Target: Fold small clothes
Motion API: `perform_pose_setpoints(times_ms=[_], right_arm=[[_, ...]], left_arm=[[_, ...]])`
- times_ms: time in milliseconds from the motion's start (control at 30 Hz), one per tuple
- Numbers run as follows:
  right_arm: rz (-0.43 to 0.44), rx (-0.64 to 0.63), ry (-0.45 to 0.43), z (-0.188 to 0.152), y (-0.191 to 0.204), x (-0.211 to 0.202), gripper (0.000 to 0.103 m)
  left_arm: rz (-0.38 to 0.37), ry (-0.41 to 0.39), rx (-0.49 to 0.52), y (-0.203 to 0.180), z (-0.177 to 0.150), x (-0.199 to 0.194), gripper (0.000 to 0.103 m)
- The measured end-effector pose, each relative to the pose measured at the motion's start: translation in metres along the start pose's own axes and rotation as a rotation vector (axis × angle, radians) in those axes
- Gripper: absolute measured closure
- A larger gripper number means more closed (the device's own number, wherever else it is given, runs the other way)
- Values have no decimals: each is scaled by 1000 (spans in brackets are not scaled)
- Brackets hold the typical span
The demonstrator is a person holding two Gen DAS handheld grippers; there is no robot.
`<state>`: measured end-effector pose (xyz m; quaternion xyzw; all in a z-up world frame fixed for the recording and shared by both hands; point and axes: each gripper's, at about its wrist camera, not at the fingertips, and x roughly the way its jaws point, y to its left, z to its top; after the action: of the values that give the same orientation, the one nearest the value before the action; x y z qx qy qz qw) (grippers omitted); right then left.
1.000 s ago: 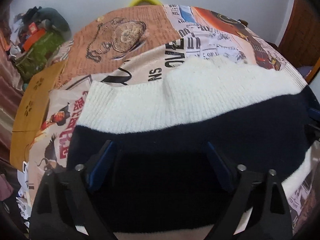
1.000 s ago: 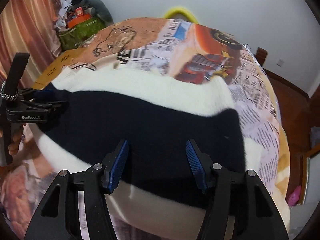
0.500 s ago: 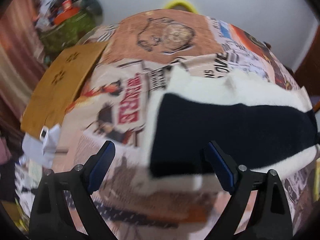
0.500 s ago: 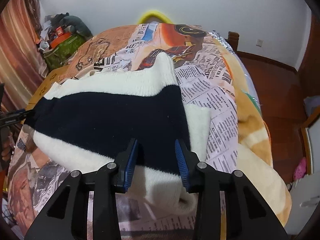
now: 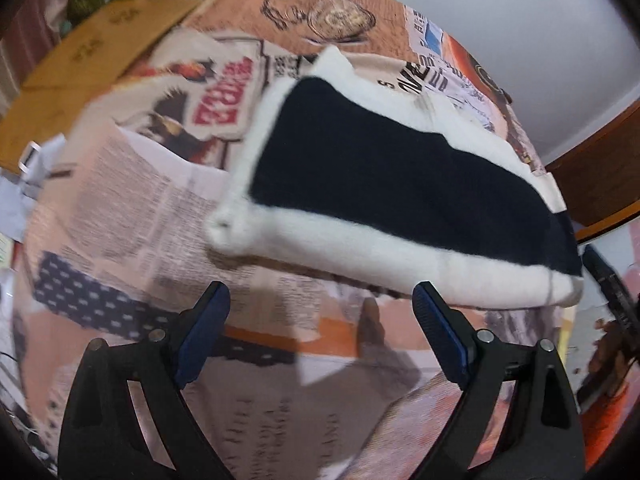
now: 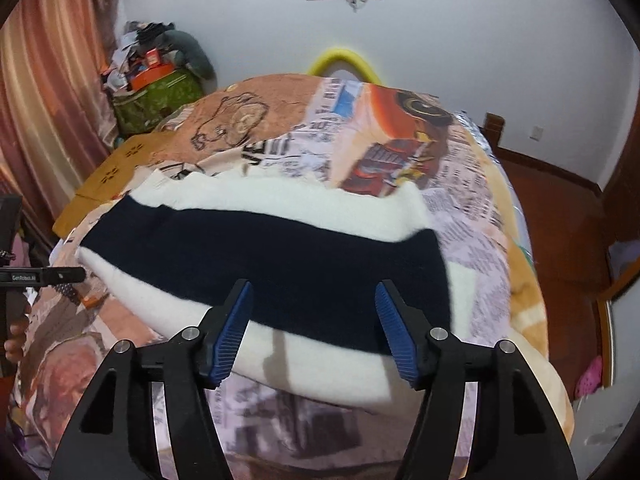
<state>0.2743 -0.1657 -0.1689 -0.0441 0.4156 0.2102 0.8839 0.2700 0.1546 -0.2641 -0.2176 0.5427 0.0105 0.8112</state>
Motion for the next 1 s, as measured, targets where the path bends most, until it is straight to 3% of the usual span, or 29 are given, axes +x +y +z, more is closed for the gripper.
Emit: perform_pose_setpoints(times_ms=[167, 333, 433, 500, 600, 900, 1000], right_arm=[[-6, -19, 63, -4, 6, 28, 43], [4, -6, 120, -16, 3, 46, 43], [18, -2, 115, -20, 0, 47, 43], [25, 7, 110, -21, -1, 45, 43], [31, 15, 105, -20, 0, 42, 43], [21, 74, 58, -25, -21, 4, 43], [-13, 77, 48, -28, -28, -5, 43]], left_arm=[[-199, 57, -157, 10, 10, 23, 10], [-215, -33, -215, 24, 32, 34, 10], [-161, -75, -217, 25, 47, 36, 23], [-102, -94, -175, 20, 53, 35, 46], [-81, -141, -134, 15, 56, 29, 68], [124, -348, -29, 0, 58, -32, 73], [150, -404, -23, -5, 63, -58, 74]])
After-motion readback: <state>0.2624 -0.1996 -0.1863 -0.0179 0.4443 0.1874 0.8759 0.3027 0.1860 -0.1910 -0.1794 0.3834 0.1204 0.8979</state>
